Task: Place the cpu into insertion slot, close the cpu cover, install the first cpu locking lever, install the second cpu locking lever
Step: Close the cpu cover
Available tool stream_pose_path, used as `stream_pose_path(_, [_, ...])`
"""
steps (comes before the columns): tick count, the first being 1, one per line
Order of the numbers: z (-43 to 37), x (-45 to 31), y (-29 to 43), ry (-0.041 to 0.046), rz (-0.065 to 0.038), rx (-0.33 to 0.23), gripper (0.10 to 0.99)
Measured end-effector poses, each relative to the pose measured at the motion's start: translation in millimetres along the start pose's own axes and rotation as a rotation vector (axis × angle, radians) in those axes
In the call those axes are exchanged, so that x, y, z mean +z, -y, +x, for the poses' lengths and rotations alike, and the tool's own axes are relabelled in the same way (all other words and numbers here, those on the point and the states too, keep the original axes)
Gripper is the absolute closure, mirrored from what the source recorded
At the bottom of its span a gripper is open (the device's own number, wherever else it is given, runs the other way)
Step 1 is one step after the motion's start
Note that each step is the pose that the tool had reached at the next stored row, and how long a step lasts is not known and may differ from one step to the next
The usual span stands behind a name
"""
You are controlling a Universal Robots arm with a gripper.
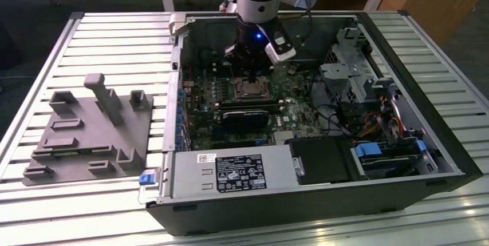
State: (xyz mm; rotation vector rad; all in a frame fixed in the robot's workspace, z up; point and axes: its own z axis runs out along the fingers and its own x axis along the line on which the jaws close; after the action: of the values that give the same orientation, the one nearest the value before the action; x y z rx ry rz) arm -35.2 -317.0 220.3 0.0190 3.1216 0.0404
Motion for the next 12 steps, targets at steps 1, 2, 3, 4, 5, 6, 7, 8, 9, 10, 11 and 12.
stream_pose_path(1, [0.3,0.0,0.0,0.0001,0.000,0.001,0.980])
stream_pose_path(2, [0.6,0.1,0.0,0.0002,-0.001,0.003,0.980])
stream_pose_path(3, [0.9,0.1,0.0,0.0003,-0.001,0.007,0.980])
stream_pose_path(4, [1.3,0.2,0.0,0.0004,-0.001,0.012,0.980])
stream_pose_path(5, [1.7,0.2,0.1,0.0005,0.000,0.018,0.980])
stream_pose_path(6, [2.1,0.3,0.1,0.0006,0.000,0.024,0.980])
stream_pose_path(7, [2.6,0.5,0.1,0.0008,0.000,0.030,0.980])
stream_pose_path(8, [3.0,0.6,0.1,0.0009,0.000,0.034,0.980])
stream_pose_path(9, [3.4,0.9,0.1,0.0011,0.000,0.037,0.980])
stream_pose_path(10, [3.9,1.0,0.1,0.0011,0.000,0.040,0.980])
stream_pose_path(11, [4.6,1.2,0.1,0.0011,0.000,0.042,0.980])
stream_pose_path(12, [5.4,1.3,0.1,0.0012,0.000,0.043,0.980])
